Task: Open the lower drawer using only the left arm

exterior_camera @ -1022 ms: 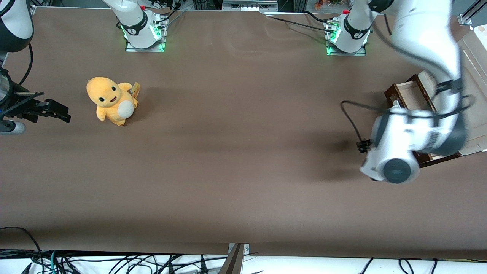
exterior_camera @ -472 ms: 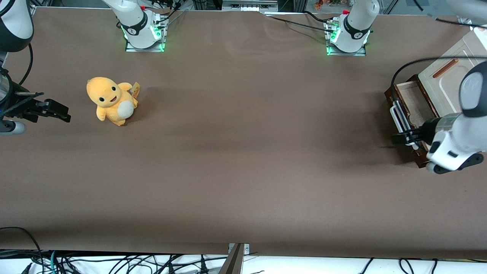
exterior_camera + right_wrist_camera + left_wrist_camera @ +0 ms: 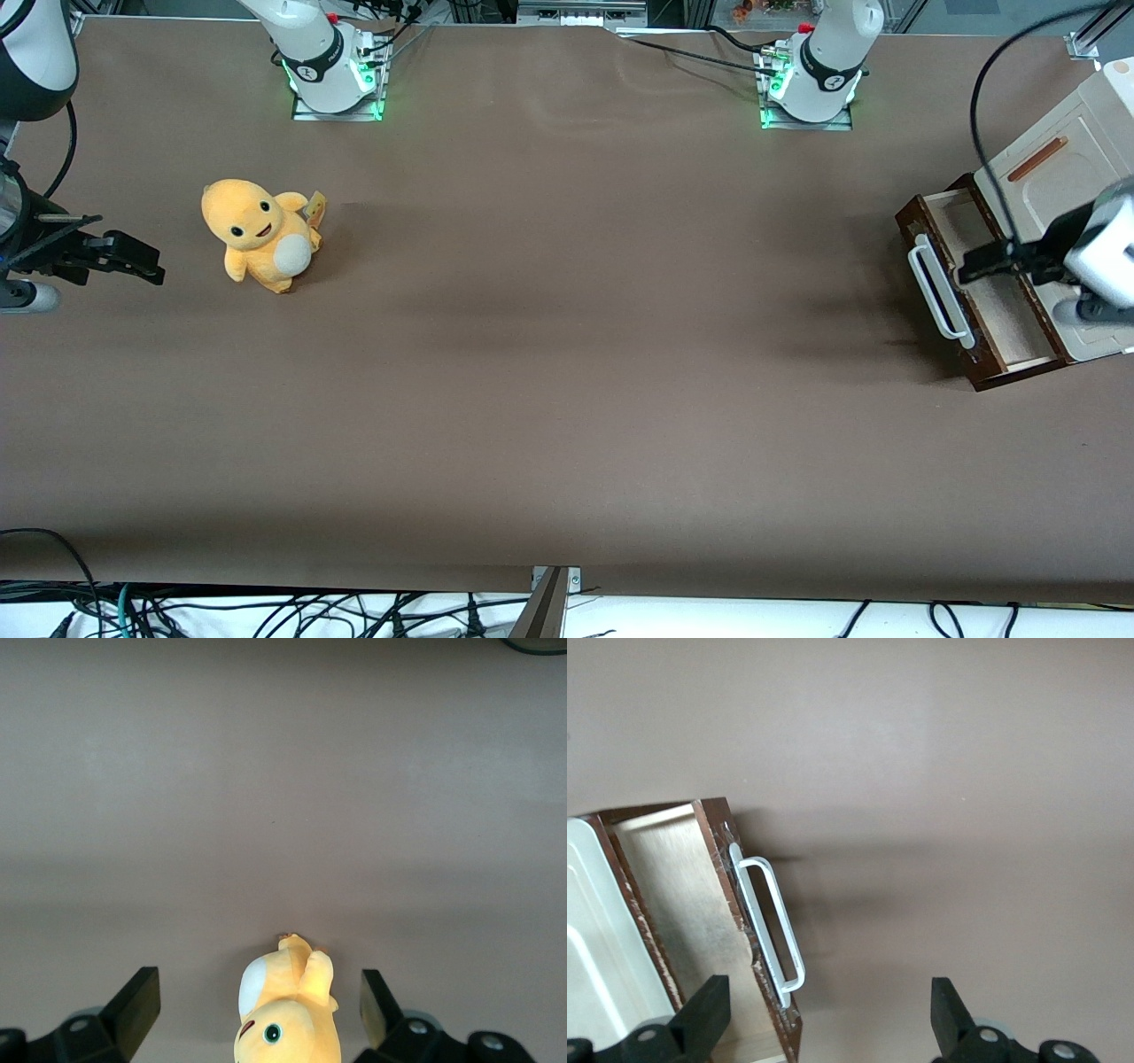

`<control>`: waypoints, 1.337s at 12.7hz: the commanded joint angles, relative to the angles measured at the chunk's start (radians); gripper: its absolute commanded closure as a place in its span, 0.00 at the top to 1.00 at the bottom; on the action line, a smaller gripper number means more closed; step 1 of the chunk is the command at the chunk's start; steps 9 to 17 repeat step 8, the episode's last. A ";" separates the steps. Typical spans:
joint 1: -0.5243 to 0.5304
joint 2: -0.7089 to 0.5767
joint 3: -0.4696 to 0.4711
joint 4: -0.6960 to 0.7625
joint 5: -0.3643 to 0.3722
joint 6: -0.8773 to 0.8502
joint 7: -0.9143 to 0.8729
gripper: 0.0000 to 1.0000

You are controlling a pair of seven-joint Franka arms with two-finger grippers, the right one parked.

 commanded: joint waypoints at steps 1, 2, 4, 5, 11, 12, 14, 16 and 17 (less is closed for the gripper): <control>-0.030 -0.115 0.007 -0.089 -0.012 0.010 0.059 1.00; -0.031 -0.127 0.007 -0.091 0.000 -0.020 0.059 1.00; -0.031 -0.146 0.007 -0.095 0.013 -0.060 0.061 1.00; -0.031 -0.149 0.007 -0.097 0.014 -0.088 0.059 1.00; -0.031 -0.149 0.005 -0.100 0.042 -0.104 0.064 1.00; -0.031 -0.149 0.005 -0.100 0.042 -0.104 0.064 1.00; -0.031 -0.149 0.005 -0.100 0.042 -0.104 0.064 1.00; -0.031 -0.149 0.005 -0.100 0.042 -0.104 0.064 1.00; -0.031 -0.149 0.005 -0.100 0.042 -0.104 0.064 1.00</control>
